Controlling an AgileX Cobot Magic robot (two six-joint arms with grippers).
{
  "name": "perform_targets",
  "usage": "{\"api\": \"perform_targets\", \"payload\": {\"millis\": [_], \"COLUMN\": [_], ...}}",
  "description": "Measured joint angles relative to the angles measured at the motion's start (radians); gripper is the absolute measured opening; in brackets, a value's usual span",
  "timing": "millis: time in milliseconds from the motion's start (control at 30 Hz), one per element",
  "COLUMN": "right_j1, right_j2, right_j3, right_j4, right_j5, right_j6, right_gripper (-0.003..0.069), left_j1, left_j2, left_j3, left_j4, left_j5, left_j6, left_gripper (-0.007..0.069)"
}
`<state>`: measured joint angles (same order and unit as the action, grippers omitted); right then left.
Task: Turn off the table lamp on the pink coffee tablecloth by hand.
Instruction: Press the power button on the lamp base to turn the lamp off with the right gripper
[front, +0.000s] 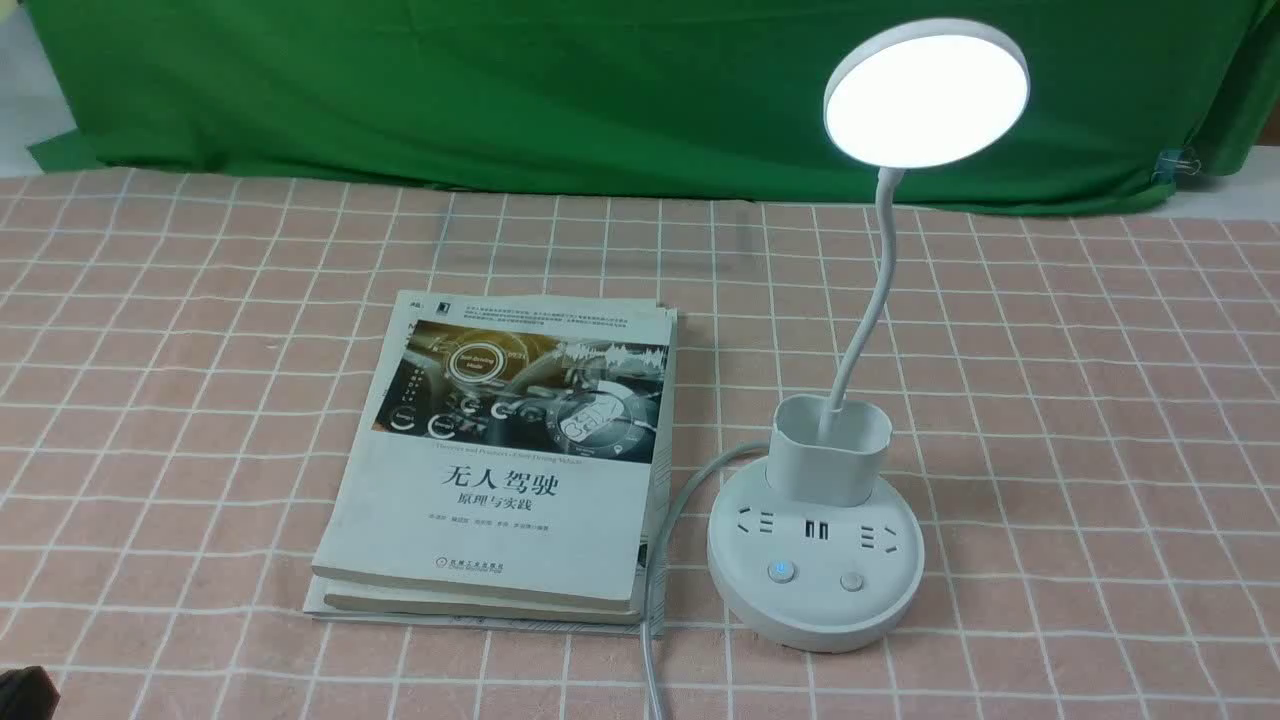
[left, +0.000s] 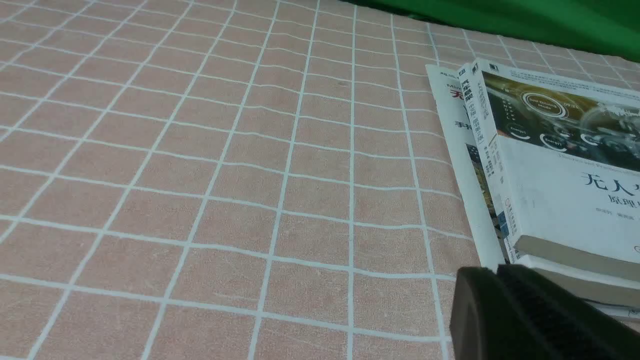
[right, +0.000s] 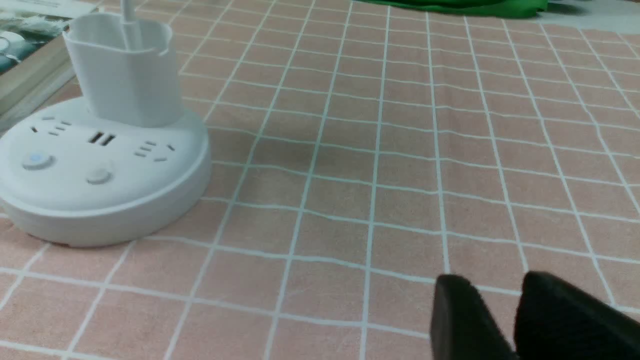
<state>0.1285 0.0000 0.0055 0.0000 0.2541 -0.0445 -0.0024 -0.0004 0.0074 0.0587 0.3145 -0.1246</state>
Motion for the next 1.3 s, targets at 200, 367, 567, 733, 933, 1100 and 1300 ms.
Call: {"api": "perform_targets", "payload": {"millis": [200,367,567,733,933,1100,1300], "right_j1": [0.0,0.0,0.0,0.0,0.0,0.0,0.0], "right_j2": [0.0,0.0,0.0,0.0,0.0,0.0,0.0], "right_j3": [0.0,0.0,0.0,0.0,0.0,0.0,0.0], "right_j4": [0.0,0.0,0.0,0.0,0.0,0.0,0.014], "right_j5": [0.0,0.0,0.0,0.0,0.0,-0.005,-0.059], "right_j6": [0.0,0.0,0.0,0.0,0.0,0.0,0.018], "right_gripper": [0.0239,0.0239,0.0239,0.0239,0.0239,0.0239,0.0239], "left_j1": [0.0,0.0,0.0,0.0,0.0,0.0,0.0], "left_j2": [0.0,0.0,0.0,0.0,0.0,0.0,0.0], "left_j3": [0.0,0.0,0.0,0.0,0.0,0.0,0.0], "left_j4": [0.0,0.0,0.0,0.0,0.0,0.0,0.0], "left_j5": [0.0,0.0,0.0,0.0,0.0,0.0,0.0], "left_j6": [0.0,0.0,0.0,0.0,0.0,0.0,0.0], "left_gripper": [0.0006,0.0006,0.0006,0.0006,0.0006,0.0006,0.0006]}}
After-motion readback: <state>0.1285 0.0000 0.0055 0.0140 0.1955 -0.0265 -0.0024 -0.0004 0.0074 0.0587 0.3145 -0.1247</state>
